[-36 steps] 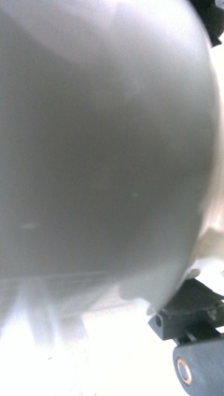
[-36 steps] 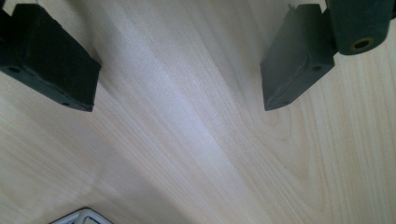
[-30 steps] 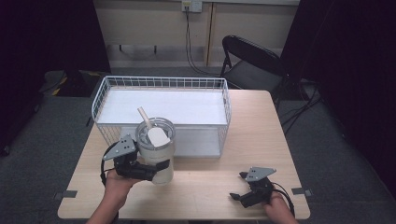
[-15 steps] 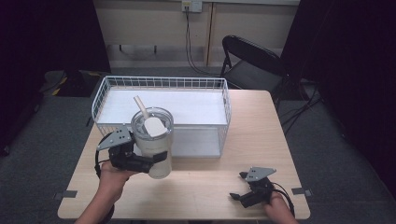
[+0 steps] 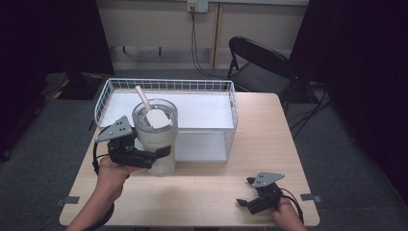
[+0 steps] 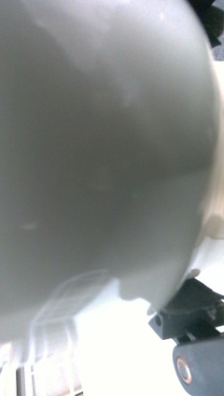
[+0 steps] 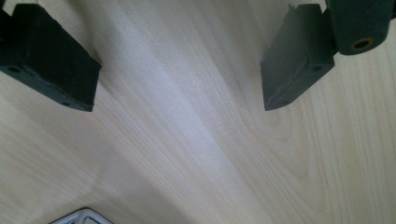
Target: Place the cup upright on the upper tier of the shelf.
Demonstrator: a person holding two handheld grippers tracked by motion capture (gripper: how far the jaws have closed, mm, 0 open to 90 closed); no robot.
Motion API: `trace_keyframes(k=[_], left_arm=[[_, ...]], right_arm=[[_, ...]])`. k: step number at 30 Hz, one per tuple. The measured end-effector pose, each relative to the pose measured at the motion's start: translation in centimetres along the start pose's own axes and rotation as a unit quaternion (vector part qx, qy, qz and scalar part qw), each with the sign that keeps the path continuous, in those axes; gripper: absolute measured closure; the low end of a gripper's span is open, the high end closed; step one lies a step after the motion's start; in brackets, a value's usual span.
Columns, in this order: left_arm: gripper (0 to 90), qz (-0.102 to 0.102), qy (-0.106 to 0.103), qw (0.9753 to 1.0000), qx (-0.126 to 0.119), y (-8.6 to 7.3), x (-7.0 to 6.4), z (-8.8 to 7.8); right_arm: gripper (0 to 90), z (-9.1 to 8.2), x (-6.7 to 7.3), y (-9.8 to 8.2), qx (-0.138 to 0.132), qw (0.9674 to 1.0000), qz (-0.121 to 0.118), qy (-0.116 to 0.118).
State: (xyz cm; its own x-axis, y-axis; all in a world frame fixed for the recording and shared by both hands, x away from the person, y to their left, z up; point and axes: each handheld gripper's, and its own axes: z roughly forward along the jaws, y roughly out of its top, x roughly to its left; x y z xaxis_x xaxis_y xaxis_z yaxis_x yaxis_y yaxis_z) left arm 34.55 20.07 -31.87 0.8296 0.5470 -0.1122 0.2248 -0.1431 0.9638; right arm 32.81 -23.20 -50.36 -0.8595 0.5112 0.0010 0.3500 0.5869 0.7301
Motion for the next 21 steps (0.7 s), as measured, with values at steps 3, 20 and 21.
trace_keyframes(k=[3,20,21], left_arm=[[9.2,0.005,-0.003,1.0,0.0,0.9,0.0,-0.1],[9.2,0.002,-0.007,1.0,-0.006,4.6,0.3,-0.5],[9.2,0.002,-0.006,1.0,-0.007,4.7,0.3,-0.6]], right_arm=[[10.9,0.0,0.0,0.0,0.0,1.0,0.0,0.0],[10.9,0.0,0.0,0.0,0.0,1.0,0.0,0.0],[10.9,0.0,0.0,0.0,0.0,1.0,0.0,0.0]])
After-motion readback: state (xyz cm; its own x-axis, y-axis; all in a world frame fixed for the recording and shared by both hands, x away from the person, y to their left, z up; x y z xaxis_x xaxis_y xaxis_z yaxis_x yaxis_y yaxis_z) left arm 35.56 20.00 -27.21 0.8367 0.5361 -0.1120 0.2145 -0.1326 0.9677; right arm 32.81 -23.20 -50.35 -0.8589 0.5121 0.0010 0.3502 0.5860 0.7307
